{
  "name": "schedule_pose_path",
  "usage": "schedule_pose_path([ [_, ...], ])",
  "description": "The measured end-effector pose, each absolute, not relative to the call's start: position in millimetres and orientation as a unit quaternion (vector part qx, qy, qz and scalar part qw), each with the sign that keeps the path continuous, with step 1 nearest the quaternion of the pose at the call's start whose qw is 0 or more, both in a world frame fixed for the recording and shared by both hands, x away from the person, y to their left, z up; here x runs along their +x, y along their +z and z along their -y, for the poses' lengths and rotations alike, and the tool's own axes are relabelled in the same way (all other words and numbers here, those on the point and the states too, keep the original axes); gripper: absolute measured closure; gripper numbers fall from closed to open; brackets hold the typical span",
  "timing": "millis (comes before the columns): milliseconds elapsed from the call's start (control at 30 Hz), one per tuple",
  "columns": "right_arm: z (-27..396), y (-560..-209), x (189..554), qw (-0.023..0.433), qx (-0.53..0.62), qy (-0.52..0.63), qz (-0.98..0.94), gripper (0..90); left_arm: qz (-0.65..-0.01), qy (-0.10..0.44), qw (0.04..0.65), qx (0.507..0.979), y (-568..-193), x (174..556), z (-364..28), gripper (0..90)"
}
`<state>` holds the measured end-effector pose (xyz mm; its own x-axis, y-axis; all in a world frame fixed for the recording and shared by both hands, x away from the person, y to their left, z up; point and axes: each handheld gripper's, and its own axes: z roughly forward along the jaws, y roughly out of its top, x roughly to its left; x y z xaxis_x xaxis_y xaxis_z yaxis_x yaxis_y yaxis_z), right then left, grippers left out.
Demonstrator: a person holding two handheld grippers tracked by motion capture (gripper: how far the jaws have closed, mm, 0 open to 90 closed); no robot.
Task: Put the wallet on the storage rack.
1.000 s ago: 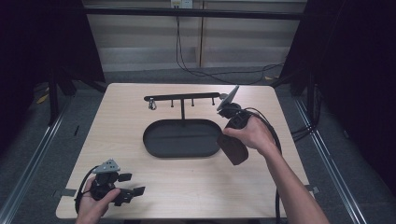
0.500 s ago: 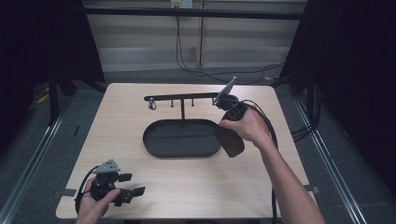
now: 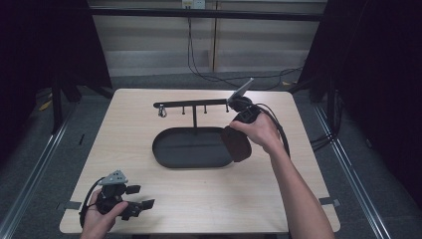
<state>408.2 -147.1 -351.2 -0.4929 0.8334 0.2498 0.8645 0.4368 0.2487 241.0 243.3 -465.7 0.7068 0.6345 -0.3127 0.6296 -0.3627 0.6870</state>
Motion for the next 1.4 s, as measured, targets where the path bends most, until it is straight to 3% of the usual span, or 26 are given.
schedule_pose_path([
  [500, 153.4, -360.9, 417.2, 0.054, -0.534, -0.250, 0.806, 65.9, -0.384, 0.005, 0.416, 0.825, -465.4, 240.5, -243.7, 18.8],
  [1400, 168.3, -419.9, 433.8, 0.070, -0.596, -0.358, 0.715, 65.9, -0.384, 0.004, 0.414, 0.826, -465.6, 241.0, -243.7, 18.8],
])
